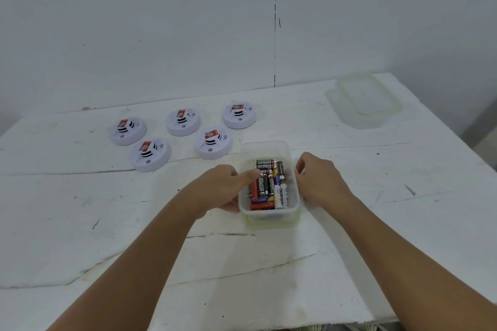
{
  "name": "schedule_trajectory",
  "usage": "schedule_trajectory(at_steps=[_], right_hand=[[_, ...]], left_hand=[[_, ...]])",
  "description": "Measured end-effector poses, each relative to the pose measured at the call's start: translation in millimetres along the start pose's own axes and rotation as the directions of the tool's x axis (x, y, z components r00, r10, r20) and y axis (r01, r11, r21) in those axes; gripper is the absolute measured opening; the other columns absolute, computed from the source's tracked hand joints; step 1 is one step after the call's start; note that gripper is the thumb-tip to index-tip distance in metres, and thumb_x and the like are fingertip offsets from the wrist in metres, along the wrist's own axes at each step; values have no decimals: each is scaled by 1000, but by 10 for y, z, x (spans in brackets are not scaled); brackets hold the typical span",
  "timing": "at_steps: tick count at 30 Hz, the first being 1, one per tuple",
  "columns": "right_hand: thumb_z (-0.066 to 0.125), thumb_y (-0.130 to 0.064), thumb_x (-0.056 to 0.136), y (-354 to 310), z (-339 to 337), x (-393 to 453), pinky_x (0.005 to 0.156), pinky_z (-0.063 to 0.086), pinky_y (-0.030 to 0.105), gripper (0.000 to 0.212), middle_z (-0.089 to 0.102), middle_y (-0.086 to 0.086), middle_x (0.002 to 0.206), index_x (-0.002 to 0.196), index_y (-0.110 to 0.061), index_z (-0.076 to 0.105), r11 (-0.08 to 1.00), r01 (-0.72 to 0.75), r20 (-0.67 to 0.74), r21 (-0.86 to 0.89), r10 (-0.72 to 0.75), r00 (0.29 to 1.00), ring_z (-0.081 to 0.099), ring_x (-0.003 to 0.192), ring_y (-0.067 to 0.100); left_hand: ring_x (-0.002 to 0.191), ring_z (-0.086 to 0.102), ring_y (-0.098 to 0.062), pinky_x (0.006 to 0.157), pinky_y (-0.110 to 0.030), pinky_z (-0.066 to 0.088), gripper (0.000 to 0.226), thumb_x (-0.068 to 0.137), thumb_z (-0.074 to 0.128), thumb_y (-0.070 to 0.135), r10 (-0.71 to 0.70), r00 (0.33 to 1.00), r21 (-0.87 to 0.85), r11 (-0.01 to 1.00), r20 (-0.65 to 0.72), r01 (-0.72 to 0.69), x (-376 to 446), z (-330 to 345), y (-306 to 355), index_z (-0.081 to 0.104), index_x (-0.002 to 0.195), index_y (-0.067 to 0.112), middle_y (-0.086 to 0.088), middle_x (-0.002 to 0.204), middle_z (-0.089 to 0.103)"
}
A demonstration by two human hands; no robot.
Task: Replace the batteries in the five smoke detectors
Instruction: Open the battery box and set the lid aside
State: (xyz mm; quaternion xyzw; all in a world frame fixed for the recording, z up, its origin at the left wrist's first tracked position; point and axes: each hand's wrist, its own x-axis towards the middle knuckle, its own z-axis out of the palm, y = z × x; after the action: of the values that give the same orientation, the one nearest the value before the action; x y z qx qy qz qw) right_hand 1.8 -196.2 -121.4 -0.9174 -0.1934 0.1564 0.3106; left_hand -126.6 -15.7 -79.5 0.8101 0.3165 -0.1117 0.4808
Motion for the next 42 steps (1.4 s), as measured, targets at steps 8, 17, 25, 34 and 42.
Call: schedule_trajectory(at_steps=[8,17,25,34,42], right_hand=[[62,-37,94,146,-64,50,74,60,40,20,75,6,81,99,-20,54,964,-86,-46,253,101,994,73,72,23],[67,-34,97,245,-239,238,76,48,26,27,74,-4,105,120,-20,71,951,3,-181,308,56,982,67,95,13],[61,-12,97,369,-406,711,98,55,38,29,79,2,108,120,-15,77,963,43,-222,265,17,975,71,107,23],[59,-13,97,401,-509,1388,99,54,39,29,78,6,115,117,-15,79,946,14,-242,323,69,968,68,115,24],[57,-6,90,416,-424,1704,88,59,52,27,73,14,111,114,-1,68,950,-5,-279,311,96,955,69,107,32]], left_hand=[[92,76,-14,99,-41,57,53,83,72,70,100,992,-51,993,-73,-104,225,21,-62,75,105,22,6,98,78],[82,75,-7,103,-36,56,23,95,74,39,139,989,-250,957,-49,-147,581,196,244,80,92,17,12,78,79],[112,70,-36,108,-50,52,39,74,79,47,198,977,-247,946,-80,-212,1121,286,573,82,92,13,-16,105,77],[112,72,-28,108,-45,53,20,86,86,30,158,979,-339,921,-129,-193,1618,285,896,82,93,12,-9,104,80],[111,72,-30,107,-45,54,19,87,84,29,126,979,-330,928,-159,-173,1753,293,1011,80,91,11,-12,105,79]])
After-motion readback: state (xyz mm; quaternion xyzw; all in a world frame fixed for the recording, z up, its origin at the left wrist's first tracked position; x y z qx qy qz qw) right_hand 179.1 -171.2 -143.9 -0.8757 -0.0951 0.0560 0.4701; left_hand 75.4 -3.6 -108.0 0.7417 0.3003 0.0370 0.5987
